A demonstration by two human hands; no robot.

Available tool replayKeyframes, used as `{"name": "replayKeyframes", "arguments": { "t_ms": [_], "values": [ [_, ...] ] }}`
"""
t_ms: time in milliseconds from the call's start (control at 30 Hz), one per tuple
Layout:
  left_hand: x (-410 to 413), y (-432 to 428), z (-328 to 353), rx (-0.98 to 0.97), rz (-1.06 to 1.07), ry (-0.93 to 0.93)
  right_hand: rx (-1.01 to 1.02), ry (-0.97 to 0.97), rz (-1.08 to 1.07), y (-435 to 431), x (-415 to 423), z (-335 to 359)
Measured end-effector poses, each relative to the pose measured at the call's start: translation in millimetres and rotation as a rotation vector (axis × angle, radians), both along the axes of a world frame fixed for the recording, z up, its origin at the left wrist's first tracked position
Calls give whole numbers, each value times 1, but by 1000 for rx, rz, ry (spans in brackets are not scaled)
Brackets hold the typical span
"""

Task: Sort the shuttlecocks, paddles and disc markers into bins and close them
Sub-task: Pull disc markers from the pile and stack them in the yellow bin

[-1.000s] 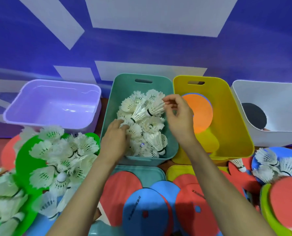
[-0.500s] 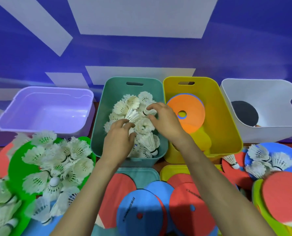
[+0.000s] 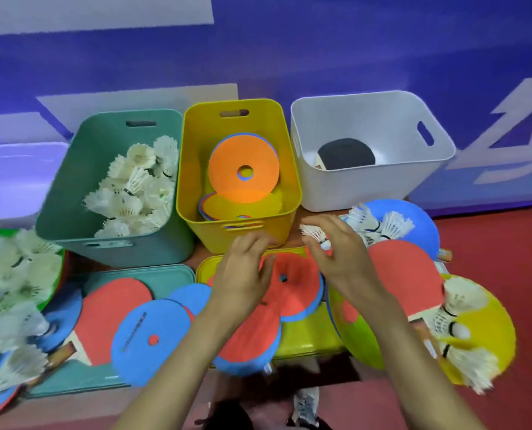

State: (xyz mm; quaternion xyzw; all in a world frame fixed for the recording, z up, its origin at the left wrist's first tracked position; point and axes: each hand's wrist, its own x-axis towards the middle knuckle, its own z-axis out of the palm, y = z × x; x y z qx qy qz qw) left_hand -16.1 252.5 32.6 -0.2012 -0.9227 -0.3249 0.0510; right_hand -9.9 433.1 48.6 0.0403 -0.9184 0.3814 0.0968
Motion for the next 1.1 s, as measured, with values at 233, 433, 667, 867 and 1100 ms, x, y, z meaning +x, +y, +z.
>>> {"name": "replayKeyframes", "arguments": {
  "t_ms": [233, 433, 667, 867, 1100],
  "values": [
    [51, 90, -33, 12, -20, -275, 151, -227, -97, 100, 52, -40],
    [65, 132, -44, -70, -33, -305, 373, -316, -240, 151, 62, -68],
    [61, 149, -54, -255, 151, -169, 337, -317, -293, 161, 44, -79],
    [52, 134, -56, -214, 328, -532, 447, -212, -202, 153, 38, -85],
    [49, 136, -52, -126, 367, -395, 476, -389, -224, 154, 31, -88]
  ]
}}
